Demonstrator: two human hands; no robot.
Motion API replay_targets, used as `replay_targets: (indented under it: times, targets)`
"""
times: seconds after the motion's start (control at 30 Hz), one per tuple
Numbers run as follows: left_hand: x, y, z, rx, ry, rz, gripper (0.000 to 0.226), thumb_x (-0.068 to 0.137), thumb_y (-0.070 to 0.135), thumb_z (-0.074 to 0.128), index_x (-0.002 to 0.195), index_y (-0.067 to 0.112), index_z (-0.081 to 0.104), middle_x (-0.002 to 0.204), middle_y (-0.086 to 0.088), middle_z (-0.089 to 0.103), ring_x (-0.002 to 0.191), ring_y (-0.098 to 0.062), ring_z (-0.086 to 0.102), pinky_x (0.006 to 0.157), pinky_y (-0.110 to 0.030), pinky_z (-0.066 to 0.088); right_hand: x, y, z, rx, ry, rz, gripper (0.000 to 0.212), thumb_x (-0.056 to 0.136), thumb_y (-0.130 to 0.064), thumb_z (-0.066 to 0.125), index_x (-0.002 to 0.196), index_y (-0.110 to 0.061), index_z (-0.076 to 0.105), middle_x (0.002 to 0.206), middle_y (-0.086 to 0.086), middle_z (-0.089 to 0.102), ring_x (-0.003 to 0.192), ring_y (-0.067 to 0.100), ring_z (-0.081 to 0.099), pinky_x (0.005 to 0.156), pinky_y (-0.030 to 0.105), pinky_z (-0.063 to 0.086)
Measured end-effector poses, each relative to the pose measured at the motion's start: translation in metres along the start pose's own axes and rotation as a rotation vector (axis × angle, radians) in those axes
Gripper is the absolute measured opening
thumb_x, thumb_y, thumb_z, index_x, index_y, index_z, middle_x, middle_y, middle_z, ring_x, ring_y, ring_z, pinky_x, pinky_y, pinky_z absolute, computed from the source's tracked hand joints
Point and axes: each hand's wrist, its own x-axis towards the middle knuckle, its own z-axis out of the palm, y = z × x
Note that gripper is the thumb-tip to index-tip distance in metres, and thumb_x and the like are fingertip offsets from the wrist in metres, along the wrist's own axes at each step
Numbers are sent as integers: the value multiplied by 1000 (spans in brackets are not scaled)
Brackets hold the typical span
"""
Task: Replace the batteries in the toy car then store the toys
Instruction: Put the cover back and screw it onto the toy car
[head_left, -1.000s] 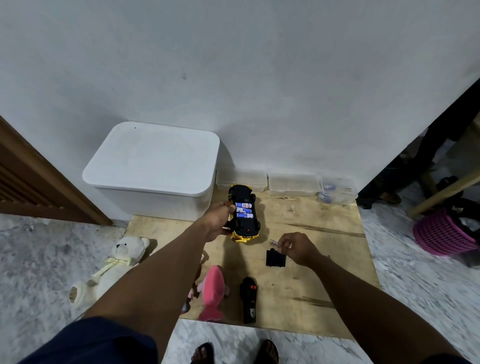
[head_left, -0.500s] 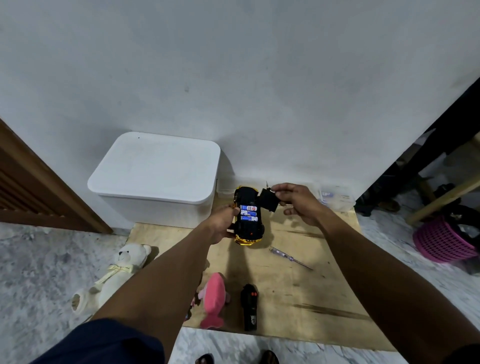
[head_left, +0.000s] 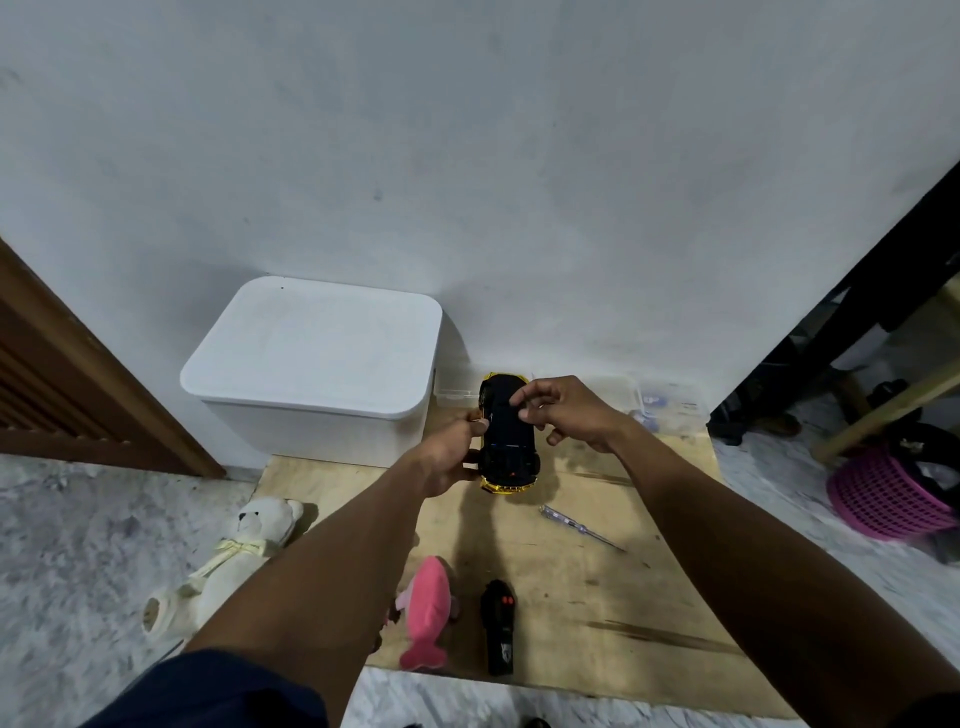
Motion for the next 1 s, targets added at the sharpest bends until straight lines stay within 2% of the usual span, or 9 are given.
replay_targets:
  times: [0.2, 0.3, 0.4, 0.5, 0.57, 0.67, 0.73, 0.83, 1.0]
  targets:
    - [2, -2, 1, 1, 5, 0, 31, 105, 18, 38, 132, 17, 54, 125, -10, 63, 96, -33, 64, 94, -51, 51, 3, 2, 4, -119, 26, -37, 18, 92, -5, 64, 100, -19, 71, 80, -1, 55, 68, 12, 50, 47, 24, 42]
    - [2, -2, 1, 1, 8, 1, 31, 105, 19, 38, 132, 18, 54, 123, -9, 64, 95, -32, 63, 91, -49, 51, 5, 5, 4, -187, 42, -79, 19, 91, -4, 64, 99, -19, 70, 76, -5, 53, 61, 5, 49, 47, 17, 41]
    - [2, 0, 2, -3, 13, 2, 32, 105, 20, 38, 133, 17, 53, 121, -10, 65, 95, -32, 61, 85, -45, 50, 7, 8, 8, -320, 129, -174, 20, 89, -5, 69, 101, -21, 72, 82, -6, 58, 62, -5, 50, 64, 18, 40]
    - [2, -1, 4, -31, 14, 6, 33, 106, 21, 37, 135, 19, 52, 117, -8, 65, 94, -31, 58, 82, -44, 45, 10, 17, 14, -461, 241, -213, 20, 86, -18, 74, 102, -29, 74, 99, -8, 58, 80, 5, 52, 76, 29, 45]
    - [4, -1, 6, -42, 15, 14, 34, 106, 20, 35, 135, 21, 52, 114, -6, 64, 91, -30, 57, 80, -43, 43, 10, 22, 18, -479, 290, -214, 22, 85, -22, 76, 104, -31, 75, 110, -6, 55, 92, 10, 53, 79, 30, 47]
    - [8, -2, 7, -63, 21, 23, 34, 105, 20, 36, 134, 22, 53, 106, -4, 66, 89, -30, 59, 80, -44, 43, 8, 23, 21, -336, 381, -191, 41, 81, -18, 79, 118, -30, 66, 126, -4, 47, 105, 15, 52, 82, 30, 46]
    - [11, -2, 7, -79, 19, 28, 34, 104, 19, 37, 133, 23, 55, 104, -3, 66, 88, -30, 59, 81, -46, 42, 10, 19, 19, -81, 357, -30, 60, 80, -14, 78, 131, -30, 51, 132, 1, 47, 111, 21, 53, 80, 35, 49]
    - [14, 2, 10, -93, 5, 27, 33, 104, 20, 38, 130, 24, 57, 104, -4, 66, 87, -28, 59, 82, -45, 43, 16, 15, 13, 167, 223, 173, 55, 84, -13, 75, 128, -28, 46, 123, 9, 65, 102, 24, 66, 65, 33, 52]
    - [20, 6, 17, 3, 33, 13, 31, 101, 33, 53, 128, 18, 55, 107, -4, 71, 91, -28, 69, 84, -45, 55, 19, 19, 9, 193, 206, 153, 52, 82, -10, 78, 123, -22, 49, 106, 11, 68, 89, 21, 70, 50, 32, 56]
